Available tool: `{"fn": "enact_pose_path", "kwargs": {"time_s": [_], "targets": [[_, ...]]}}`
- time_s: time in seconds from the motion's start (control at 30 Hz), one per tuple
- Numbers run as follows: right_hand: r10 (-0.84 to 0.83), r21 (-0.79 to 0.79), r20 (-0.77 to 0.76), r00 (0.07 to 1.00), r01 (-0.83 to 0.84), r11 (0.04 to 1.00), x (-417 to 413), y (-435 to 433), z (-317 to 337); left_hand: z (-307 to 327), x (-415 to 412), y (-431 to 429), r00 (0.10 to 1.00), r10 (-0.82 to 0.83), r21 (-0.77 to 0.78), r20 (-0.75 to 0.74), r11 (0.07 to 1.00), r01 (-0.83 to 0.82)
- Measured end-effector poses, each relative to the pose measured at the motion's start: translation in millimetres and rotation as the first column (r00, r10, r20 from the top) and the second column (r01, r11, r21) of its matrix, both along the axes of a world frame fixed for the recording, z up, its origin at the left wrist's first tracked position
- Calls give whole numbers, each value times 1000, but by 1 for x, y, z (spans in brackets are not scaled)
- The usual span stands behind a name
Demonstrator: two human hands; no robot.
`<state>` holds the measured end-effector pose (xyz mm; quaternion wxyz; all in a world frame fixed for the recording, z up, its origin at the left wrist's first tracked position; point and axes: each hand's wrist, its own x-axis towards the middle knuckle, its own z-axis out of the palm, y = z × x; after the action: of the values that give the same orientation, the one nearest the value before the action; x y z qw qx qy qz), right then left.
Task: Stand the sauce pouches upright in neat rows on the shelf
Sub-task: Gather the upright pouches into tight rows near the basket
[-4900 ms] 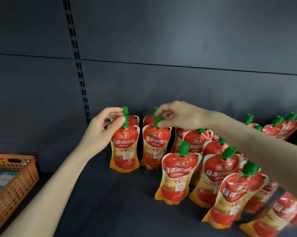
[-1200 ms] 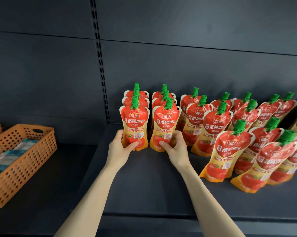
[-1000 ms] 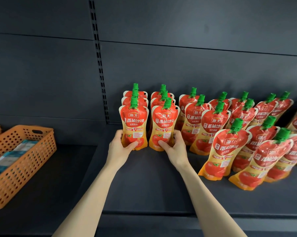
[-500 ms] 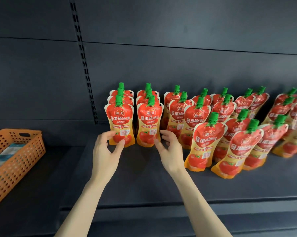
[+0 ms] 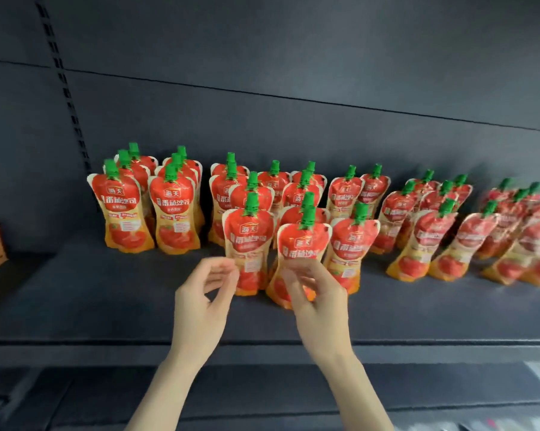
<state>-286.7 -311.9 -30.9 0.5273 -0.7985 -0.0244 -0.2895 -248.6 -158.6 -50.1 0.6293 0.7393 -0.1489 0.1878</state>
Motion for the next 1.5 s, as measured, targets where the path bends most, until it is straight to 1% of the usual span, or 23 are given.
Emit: {"fn": "enact_pose_path", "kwargs": {"time_s": [0.07, 0.2, 0.3, 0.37, 0.43, 0.53, 0.6, 0.63, 0.7, 0.73, 0.77, 0.83, 0.9, 0.97, 1.07, 1.17, 1.33, 1.5], "targets": [[-10, -18, -15, 1000, 10, 1000, -9, -30, -4, -9, -10, -31, 1000, -4, -23, -9, 1000, 3], [-45, 44, -32, 998, 46, 998, -12, -74, -6, -7, -14, -73, 999, 23, 6, -44, 1000, -23], [-98, -20, -6, 995, 98, 995, -2, -99, -9, -3, -6, -91, 998, 29, 4, -61, 1000, -28], [-131, -60, -18, 991, 130, 990, 8, -112, -15, -9, -1, -98, 995, 57, 12, -86, 998, -57], [-104, 3, -77, 992, 104, 995, 16, -118, -19, -14, 0, -102, 990, 94, 36, -109, 995, -90], [-7, 176, -157, 988, 35, 984, 25, -118, -19, -16, 3, -104, 985, 113, 78, -128, 992, -103], [-31, 205, -195, 980, 72, 976, 32, -121, -20, -18, 6, -105, 985, 76, 100, -154, 993, -61], [-60, 168, -211, 976, 96, 981, 36, -124, -24, -19, 6, -105, 984, 52, 93, -173, 995, -36], [-66, 90, -256, 964, 92, 992, 41, -130, -32, -22, 4, -107, 975, 12, 53, -221, 999, 0], [-36, 117, -275, 961, 70, 991, 40, -131, -38, -22, 1, -107, 971, -9, 25, -238, 1000, 15], [14, 188, -268, 963, 38, 981, 37, -131, -41, -23, -3, -107, 969, -28, -6, -247, 1000, 27], [75, 300, -183, 980, -17, 954, 24, -127, -43, -23, -15, -103, 968, -59, -75, -243, 996, 42], [129, 372, -95, 987, -85, 924, 11, -119, -38, -19, -28, -94, 971, -77, -129, -225, 990, 49], [223, 438, -52, 973, -179, 881, 1, -107, -31, -11, -38, -80, 977, -91, -161, -193, 985, 60], [336, 403, -63, 940, -284, 870, -2, -82, -22, 2, -45, -51, 983, -51, -171, -177, 985, 20], [408, 388, -103, 907, -341, 856, 3, -46, -19, 7, -42, -17, 982, 24, -170, -185, 984, -56], [435, 323, -144, 889, -374, 869, 24, 31, -27, 4, -26, 54, 971, 151, -157, -185, 971, -181], [376, 294, -128, 918, -326, 898, 55, 115, -34, -4, 9, 133, 966, 172, -116, -193, 974, -196]]}}
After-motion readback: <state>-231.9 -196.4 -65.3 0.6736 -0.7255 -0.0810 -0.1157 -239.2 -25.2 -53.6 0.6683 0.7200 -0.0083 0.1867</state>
